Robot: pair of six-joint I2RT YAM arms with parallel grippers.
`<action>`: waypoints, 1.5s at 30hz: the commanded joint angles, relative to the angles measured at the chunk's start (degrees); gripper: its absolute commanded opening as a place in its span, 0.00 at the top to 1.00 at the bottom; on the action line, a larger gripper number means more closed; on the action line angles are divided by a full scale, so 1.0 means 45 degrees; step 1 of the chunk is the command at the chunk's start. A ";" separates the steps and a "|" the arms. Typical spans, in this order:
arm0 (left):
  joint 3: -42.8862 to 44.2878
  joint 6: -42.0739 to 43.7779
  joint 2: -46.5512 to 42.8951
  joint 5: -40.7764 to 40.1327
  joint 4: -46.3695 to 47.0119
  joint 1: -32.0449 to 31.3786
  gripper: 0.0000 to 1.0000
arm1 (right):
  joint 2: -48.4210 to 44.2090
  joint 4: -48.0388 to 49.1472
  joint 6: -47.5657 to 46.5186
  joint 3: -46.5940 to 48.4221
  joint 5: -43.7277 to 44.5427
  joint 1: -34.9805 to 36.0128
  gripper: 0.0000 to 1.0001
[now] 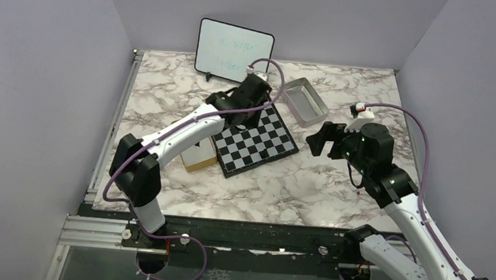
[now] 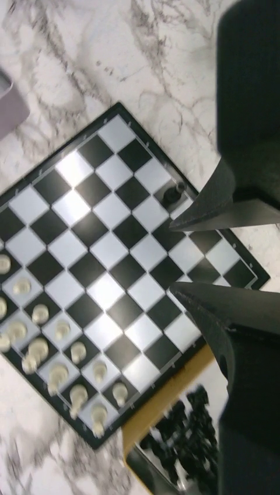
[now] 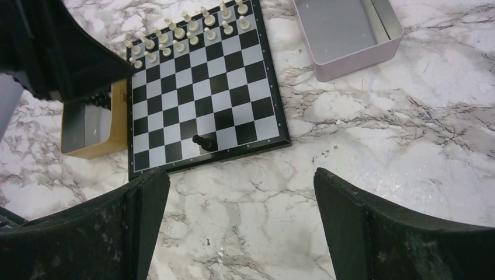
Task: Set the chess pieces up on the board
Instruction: Place the chess piece on the chessboard, then pick up the chess piece from the storage box.
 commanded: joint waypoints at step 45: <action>-0.3160 0.1099 0.1442 0.1946 0.1339 0.7193 0.80 | 0.0271 0.0281 0.0254 -0.0327 -0.0305 -0.0100 0.00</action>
